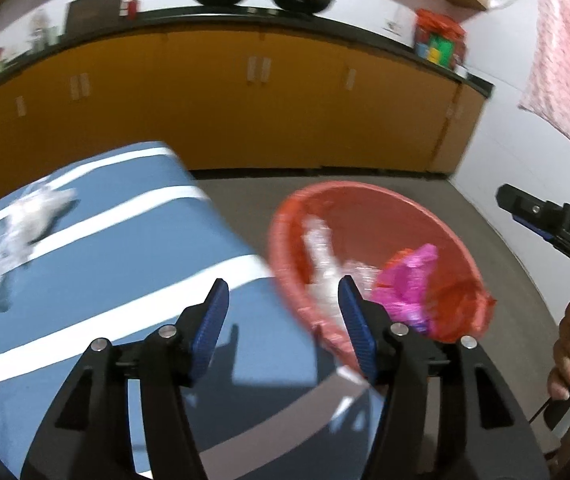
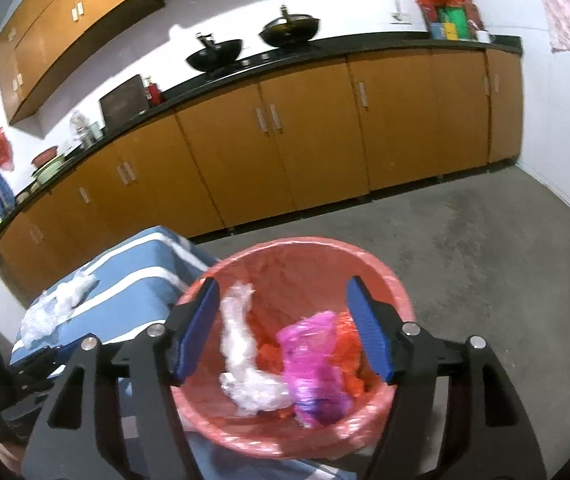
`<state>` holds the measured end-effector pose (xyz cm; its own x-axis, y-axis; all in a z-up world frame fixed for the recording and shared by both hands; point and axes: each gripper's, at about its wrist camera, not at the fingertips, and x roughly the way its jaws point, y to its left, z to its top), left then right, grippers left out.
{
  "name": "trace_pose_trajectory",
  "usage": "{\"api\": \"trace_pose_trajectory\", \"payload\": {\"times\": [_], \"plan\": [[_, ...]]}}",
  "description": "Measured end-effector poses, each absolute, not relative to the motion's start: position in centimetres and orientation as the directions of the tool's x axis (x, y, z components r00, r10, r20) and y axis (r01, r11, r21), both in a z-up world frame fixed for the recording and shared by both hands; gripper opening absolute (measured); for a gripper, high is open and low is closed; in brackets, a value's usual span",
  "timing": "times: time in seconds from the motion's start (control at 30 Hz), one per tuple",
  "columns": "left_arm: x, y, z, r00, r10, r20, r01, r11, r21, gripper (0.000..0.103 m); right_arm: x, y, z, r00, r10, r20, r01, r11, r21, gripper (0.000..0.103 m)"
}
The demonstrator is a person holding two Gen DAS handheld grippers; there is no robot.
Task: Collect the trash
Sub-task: 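Open the left tool to drop the clear sheet while the right tool drops the pink bag, then move both tools back over the table toward the remaining plastic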
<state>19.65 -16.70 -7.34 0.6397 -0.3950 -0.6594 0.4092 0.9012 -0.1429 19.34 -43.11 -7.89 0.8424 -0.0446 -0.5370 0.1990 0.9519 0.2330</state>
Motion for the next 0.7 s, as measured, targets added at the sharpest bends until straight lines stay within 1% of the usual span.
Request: {"api": "trace_pose_trajectory", "payload": {"times": [0.07, 0.1, 0.17, 0.27, 0.37, 0.57, 0.7], "plan": [[19.4, -14.0, -7.1, 0.671, -0.354, -0.652, 0.360, 0.924, -0.130, 0.060, 19.9, -41.7, -7.7, 0.842, -0.018, -0.540, 0.167, 0.959, 0.228, 0.067], [19.2, -12.8, -7.0, 0.687, -0.332, -0.647, 0.338, 0.933, -0.120, 0.065, 20.3, -40.9, -7.6, 0.840, -0.003, -0.542, 0.149, 0.963, 0.224, 0.067], [19.0, -10.4, -6.7, 0.720, -0.281, -0.634, 0.289, 0.953, -0.093, 0.070, 21.3, -38.4, -7.4, 0.837, 0.037, -0.547, 0.097, 0.972, 0.214, 0.069], [18.8, -6.0, -6.5, 0.760, -0.192, -0.621, 0.196, 0.979, -0.063, 0.072, 22.9, -34.7, -7.1, 0.829, 0.087, -0.552, 0.031, 0.979, 0.201, 0.069], [18.9, -1.5, -6.4, 0.787, -0.099, -0.609, 0.091, 0.995, -0.044, 0.078, 24.5, -30.9, -6.9, 0.820, 0.139, -0.555, -0.033, 0.980, 0.196, 0.069], [19.5, 6.9, -6.5, 0.815, 0.099, -0.570, -0.123, 0.992, -0.003, 0.084, 28.5, -21.6, -6.9, 0.792, 0.244, -0.559, -0.171, 0.969, 0.180, 0.069], [19.9, 11.0, -6.9, 0.813, 0.174, -0.556, -0.210, 0.978, -0.001, 0.086, 31.4, -15.6, -8.0, 0.764, 0.280, -0.581, -0.236, 0.960, 0.153, 0.069]]}}
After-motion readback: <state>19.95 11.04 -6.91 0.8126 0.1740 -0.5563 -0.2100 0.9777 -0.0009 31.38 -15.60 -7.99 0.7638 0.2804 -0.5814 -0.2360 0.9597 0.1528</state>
